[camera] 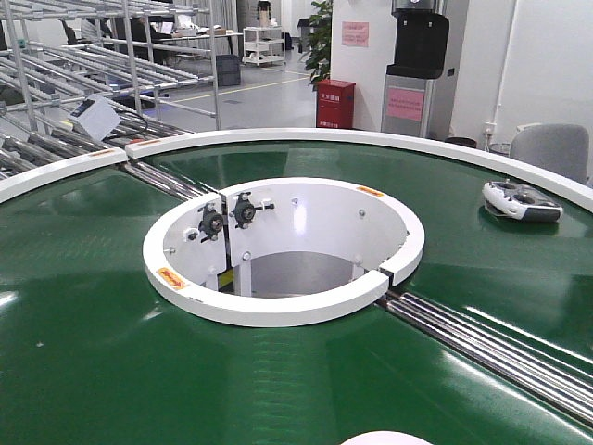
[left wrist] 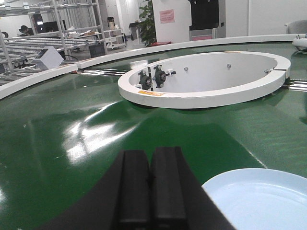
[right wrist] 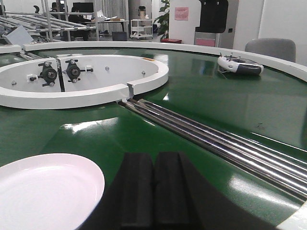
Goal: Grab plate from conveyor and place on tray
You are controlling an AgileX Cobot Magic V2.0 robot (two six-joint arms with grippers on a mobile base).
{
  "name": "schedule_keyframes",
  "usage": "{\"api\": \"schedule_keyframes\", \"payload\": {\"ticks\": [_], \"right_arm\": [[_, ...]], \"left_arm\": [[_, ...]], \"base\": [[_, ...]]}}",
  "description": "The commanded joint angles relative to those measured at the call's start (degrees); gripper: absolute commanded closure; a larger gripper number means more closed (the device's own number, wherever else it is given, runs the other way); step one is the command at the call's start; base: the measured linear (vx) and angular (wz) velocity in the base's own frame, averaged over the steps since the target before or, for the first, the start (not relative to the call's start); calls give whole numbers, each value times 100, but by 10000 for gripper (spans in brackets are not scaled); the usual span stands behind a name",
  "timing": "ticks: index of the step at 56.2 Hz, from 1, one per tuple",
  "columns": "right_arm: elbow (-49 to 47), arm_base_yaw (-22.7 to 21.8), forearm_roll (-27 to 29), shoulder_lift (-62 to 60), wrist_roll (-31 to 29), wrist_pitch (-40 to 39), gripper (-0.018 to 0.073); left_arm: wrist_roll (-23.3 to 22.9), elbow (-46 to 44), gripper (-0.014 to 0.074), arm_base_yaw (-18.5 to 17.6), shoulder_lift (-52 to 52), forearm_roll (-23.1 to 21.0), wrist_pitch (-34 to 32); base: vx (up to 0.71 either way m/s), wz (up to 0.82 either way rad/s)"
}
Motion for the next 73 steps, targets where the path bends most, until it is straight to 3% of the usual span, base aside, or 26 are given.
{"api": "schedule_keyframes", "payload": {"ticks": [1, 25, 36, 42, 47, 51, 58, 65, 73], "right_arm": [[86, -29, -55, -59, -41, -496, 568], [86, -29, -55, -59, -41, -511, 568], [86, -29, -55, -59, -41, -1058, 568], [62, -29, 36, -59, 62, -1750, 568], [-271, -29, 175, -59, 118, -1824, 568], [-802, -29, 159, -44, 62, -1511, 568], [-2476, -29, 57, 438, -149, -605, 568], [-3875, -29, -135, 1526, -651, 75, 568], [-4732, -29, -122, 2827, -709, 289, 568]], "left_arm": [[-10, 124, 594, 2, -97, -57, -445], [-10, 124, 594, 2, -97, -57, -445], [-10, 124, 594, 2, -97, -57, -459], [-56, 54, 594, 2, -97, -65, -1129], [-513, -38, 594, 2, -97, -74, -2092], [-724, -419, 594, 2, -97, -68, -2431], [-636, -1995, 594, 2, 256, -55, -1469], [-217, -3587, 594, -4, 1521, -55, -658], [-195, -4758, 594, -4, 3073, -55, -349]], "base": [[0, 0], [0, 0], [0, 0], [0, 0], [0, 0], [0, 0], [0, 0], [0, 0], [0, 0]]}}
